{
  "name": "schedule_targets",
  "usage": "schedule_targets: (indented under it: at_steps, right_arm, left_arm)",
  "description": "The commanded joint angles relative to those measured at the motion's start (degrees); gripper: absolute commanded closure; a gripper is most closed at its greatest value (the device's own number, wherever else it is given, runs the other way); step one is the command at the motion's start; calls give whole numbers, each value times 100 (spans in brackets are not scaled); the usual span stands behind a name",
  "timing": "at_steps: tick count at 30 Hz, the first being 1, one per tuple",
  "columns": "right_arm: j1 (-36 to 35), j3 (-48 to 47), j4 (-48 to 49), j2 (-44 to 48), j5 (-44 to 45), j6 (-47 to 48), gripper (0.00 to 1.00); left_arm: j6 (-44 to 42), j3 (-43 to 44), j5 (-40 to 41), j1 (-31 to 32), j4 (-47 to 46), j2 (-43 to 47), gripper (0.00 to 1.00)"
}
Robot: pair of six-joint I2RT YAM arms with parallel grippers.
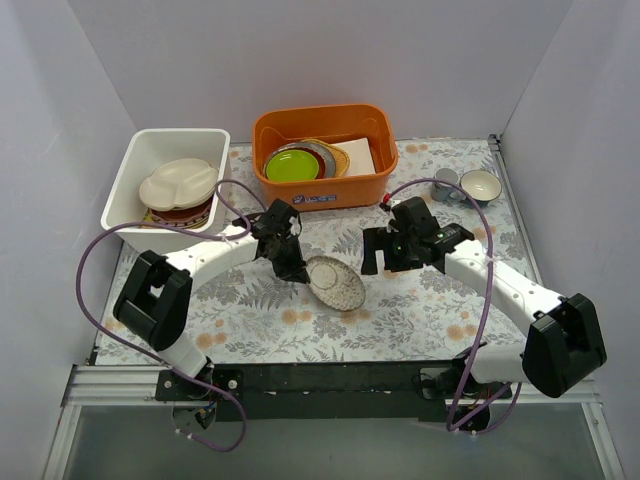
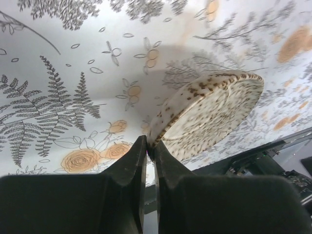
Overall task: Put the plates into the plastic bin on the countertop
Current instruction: Pick up the plate at the center of the board, then place the plate in the plastic bin.
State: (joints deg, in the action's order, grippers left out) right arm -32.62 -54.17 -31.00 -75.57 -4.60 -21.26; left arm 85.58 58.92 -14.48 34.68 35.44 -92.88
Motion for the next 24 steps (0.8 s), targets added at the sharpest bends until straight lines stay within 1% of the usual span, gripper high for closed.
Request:
schedule_targets:
  at_steps: [1,8,9,13,18,23,24]
  right_arm:
    - [45,-67,-152,349,-15,-54,2]
    - [63,100,-143,455,-41,-89,2]
    - [63,117,-134,473,-32,-89,2]
    - [63,214,-134,508,-50,-89,2]
    - [63,276,-125,561,-111,-98,2]
    - [63,407,-125,605,-138,-107,2]
    - [63,460,-134,622,-146,-116,2]
  left_arm:
    - [-129,708,156,-74,358,622,100]
    - [-366,1675,-19,-716,841,868,100]
    - [-401,1806,-72,-934,972,886,100]
    - [-612,2395,-213,-1480,1228,947,100]
    - [-885,2782,-581,-2349,1456,930,100]
    - [-1026,3248,-775,-2948,1597,754,100]
    - [-1008,3284,-880,-3149,1597,737,100]
